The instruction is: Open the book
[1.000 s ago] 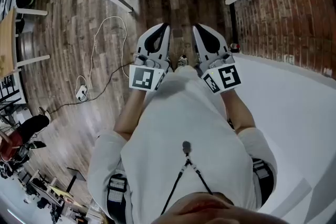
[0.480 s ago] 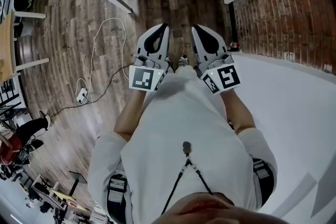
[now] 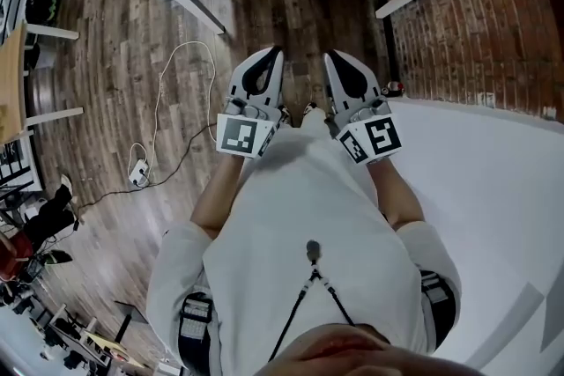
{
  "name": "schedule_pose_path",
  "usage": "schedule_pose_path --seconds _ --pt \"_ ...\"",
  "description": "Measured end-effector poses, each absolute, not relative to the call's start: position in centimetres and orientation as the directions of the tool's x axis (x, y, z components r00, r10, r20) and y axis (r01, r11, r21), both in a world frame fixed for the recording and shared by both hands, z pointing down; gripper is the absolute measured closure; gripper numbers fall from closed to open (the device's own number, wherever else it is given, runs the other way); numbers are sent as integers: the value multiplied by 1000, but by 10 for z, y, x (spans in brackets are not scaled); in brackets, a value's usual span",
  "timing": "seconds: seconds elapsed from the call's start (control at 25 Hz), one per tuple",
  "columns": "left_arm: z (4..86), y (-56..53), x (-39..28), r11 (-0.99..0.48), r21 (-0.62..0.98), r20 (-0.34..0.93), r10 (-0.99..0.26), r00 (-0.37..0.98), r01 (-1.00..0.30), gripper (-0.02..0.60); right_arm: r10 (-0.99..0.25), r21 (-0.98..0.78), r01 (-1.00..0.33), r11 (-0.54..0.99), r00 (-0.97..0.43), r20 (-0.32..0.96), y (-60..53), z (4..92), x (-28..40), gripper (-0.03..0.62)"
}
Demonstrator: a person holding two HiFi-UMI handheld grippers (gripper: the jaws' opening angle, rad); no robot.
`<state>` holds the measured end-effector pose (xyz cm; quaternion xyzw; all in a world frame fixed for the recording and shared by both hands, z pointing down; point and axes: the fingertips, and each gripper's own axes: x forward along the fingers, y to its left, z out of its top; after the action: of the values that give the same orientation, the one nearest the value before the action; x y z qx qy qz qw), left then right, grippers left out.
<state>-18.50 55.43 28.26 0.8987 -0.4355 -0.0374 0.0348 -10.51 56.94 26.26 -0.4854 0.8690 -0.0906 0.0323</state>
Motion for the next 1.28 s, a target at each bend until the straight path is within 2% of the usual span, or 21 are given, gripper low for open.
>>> schedule_pose_path --seconds 0.6,1.28 --pt "287 525 -191 -613 94 -40 -789 613 -784 558 -879 -217 -867 448 -472 74 532 274 -92 557" --pt "293 401 -143 -604 80 -23 -797 604 -793 558 -853 -238 -840 487 -516 79 403 289 -50 557"
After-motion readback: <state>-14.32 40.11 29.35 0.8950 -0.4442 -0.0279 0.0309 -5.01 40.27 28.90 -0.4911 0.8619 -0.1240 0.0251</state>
